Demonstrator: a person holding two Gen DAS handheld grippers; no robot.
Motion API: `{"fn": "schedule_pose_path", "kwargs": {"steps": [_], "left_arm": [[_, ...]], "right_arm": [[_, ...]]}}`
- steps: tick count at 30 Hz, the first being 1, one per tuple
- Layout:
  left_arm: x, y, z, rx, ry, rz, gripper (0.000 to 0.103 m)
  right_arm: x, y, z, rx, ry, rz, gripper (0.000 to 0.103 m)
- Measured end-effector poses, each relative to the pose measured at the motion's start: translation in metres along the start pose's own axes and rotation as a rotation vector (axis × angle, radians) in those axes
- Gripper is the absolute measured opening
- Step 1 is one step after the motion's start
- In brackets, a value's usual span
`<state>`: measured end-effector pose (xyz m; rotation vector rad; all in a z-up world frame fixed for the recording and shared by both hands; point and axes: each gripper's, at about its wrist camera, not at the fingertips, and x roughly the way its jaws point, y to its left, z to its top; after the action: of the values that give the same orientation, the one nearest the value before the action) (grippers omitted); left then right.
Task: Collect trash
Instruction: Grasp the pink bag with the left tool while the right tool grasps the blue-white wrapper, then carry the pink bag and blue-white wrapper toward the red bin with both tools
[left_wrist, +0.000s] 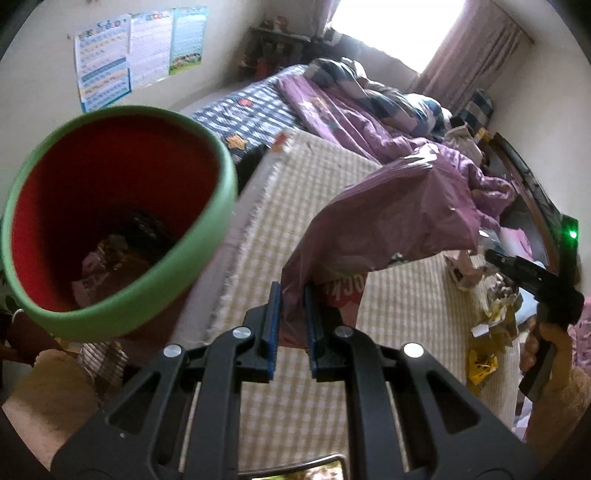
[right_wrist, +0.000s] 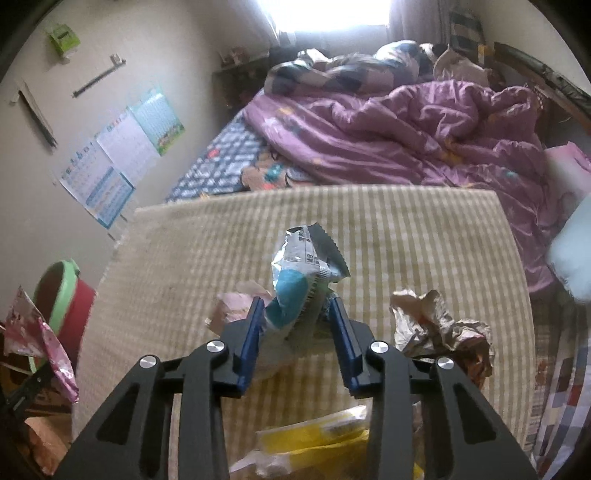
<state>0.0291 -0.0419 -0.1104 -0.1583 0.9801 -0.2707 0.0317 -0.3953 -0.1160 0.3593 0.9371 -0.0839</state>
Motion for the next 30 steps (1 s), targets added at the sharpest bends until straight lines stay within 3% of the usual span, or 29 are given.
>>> {"fn": "schedule_pose_path", "kwargs": {"steps": [5,20,30], "left_arm": [[-0.014,0.015,0.002,-0.029,-0.038,0.037,0.012],[-0.030,0.031,0.003,-0.062,-0.088,0.069,0.012],[-0.036,0.038,0.001,-0.083,-0.104,0.077,0.012]], "right_arm": [[-0.014,0.024,-0.001,-0.039,-0.031,0.057,0.035],[-0.028,0.129,-0.017,-0.189,-0.010,0.287,0.035],[-0.032,0.167,-0.023,-0.257,-0.007,0.350,0.035]]}}
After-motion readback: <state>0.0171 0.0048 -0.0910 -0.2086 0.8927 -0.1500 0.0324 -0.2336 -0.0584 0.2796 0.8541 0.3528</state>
